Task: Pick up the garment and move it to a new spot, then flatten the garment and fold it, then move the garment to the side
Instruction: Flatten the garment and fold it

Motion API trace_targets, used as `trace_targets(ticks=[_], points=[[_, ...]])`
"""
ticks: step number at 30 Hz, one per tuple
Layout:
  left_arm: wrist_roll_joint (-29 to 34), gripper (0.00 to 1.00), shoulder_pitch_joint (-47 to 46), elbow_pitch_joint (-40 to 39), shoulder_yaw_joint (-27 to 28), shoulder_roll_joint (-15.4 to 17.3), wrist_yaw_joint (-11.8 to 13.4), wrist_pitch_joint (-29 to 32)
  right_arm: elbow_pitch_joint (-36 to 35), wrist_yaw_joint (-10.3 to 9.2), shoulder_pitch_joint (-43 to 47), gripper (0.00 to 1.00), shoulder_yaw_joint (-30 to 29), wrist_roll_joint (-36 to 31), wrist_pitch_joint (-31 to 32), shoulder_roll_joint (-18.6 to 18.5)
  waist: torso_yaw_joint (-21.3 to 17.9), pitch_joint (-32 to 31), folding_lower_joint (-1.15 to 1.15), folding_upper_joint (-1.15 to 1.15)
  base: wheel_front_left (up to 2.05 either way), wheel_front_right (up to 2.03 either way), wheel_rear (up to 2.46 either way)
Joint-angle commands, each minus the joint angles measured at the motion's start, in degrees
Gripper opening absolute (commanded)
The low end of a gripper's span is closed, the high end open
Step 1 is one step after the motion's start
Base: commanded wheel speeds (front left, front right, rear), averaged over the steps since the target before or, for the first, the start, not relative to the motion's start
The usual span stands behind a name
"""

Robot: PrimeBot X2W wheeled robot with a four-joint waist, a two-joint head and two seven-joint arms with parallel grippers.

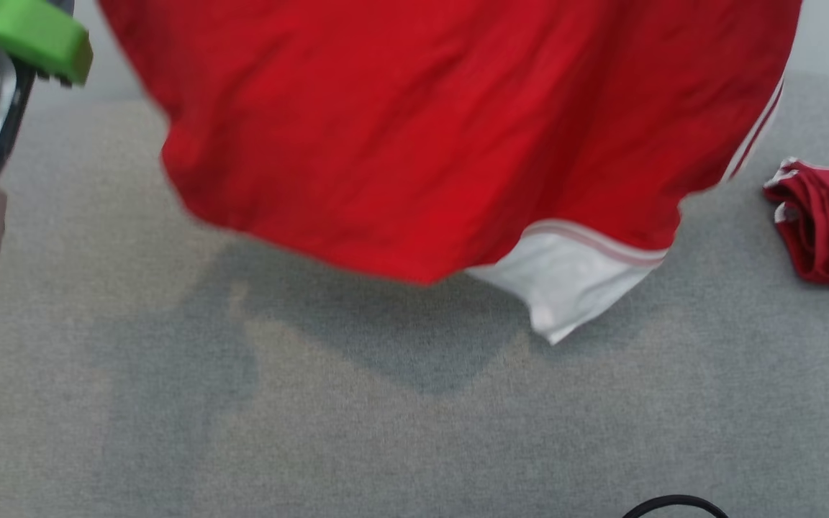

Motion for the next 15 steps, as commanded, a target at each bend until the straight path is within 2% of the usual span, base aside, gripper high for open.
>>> trace_targets(ticks=[1, 2, 4, 6, 10, 15], points=[[0.99, 0.0, -3.69, 1.96, -0.37, 0.11, 0.15, -0.26, 1.73, -0.1, -4.3, 0.0, 0.39, -3.02, 0.09, -0.91, 0.21, 9.34, 0.0, 0.0, 0.0, 0.0, 0.0], [0.99, 0.0, -3.69, 1.96, -0.37, 0.11, 0.15, -0.26, 1.73, -0.1, -4.3, 0.0, 0.39, -3.02, 0.09, -0.91, 0.21, 9.34, 0.0, 0.0, 0.0, 0.0, 0.0], [2.13, 0.0, -8.75, 5.1, -1.29, -0.14, 0.17, -1.1, 4.87, -0.11, -10.12, 0.0, -0.34, -6.0, -0.35, -1.35, 0.22, 11.85, 0.0, 0.0, 0.0, 0.0, 0.0], [3.78, 0.0, -12.9, 8.85, -1.48, -0.33, 1.5, -2.13, 8.06, -0.12, -14.86, 0.0, -0.82, -9.73, -0.82, -1.68, 0.14, 13.16, 0.0, 0.0, 0.0, 0.0, 0.0], [6.85, 0.0, -22.0, 14.3, -2.78, -0.27, 2.36, -3.64, 12.06, -0.13, -24.76, 0.0, -4.31, -15.87, -2.0, -0.85, -0.35, 14.87, 0.0, 0.0, 0.0, 0.0, 0.0], [7.91, 0.0, -27.43, 18.57, -3.17, -1.42, 3.05, -5.14, 16.33, -0.12, -27.88, 0.0, -5.83, -19.22, -3.43, 1.05, -1.15, 16.83, 0.0, 0.0, 0.0, 0.0, 0.0]])
